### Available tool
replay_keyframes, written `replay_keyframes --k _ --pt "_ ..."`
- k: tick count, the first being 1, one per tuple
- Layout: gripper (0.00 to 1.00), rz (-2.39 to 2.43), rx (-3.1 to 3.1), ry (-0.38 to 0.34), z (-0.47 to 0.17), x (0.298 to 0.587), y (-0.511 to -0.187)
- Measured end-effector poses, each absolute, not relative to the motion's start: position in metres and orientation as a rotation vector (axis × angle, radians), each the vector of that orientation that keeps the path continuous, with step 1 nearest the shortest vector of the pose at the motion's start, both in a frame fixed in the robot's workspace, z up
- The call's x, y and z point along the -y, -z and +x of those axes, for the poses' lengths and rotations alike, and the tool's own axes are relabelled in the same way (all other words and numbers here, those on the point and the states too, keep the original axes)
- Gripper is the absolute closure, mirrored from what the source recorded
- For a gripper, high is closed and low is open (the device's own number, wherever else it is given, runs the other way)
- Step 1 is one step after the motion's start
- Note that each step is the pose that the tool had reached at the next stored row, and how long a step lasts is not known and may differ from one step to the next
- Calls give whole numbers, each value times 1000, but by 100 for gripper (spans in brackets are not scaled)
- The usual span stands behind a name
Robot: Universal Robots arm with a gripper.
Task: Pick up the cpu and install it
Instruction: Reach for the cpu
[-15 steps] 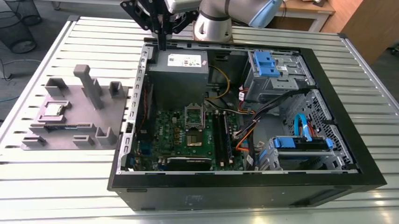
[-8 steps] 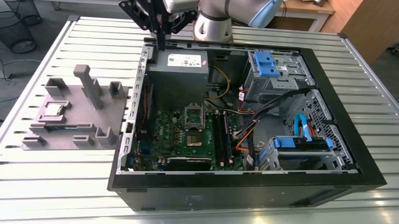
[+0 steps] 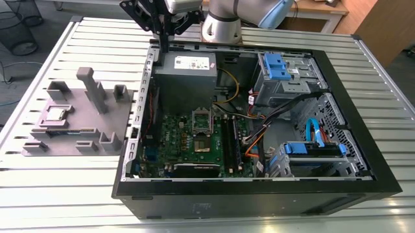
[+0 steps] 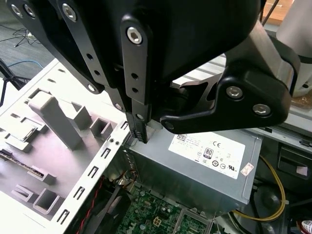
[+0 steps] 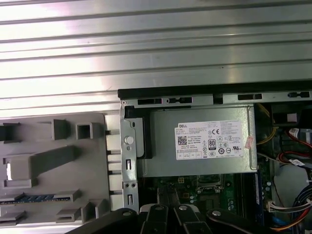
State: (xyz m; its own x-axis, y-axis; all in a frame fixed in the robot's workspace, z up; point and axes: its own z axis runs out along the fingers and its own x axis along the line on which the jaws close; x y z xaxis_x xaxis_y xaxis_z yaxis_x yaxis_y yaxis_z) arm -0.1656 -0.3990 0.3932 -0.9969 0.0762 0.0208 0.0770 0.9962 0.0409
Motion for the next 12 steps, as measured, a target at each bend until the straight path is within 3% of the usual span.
replay_keyframes --k 12 --pt "89 -120 3120 65 -171 399 -393"
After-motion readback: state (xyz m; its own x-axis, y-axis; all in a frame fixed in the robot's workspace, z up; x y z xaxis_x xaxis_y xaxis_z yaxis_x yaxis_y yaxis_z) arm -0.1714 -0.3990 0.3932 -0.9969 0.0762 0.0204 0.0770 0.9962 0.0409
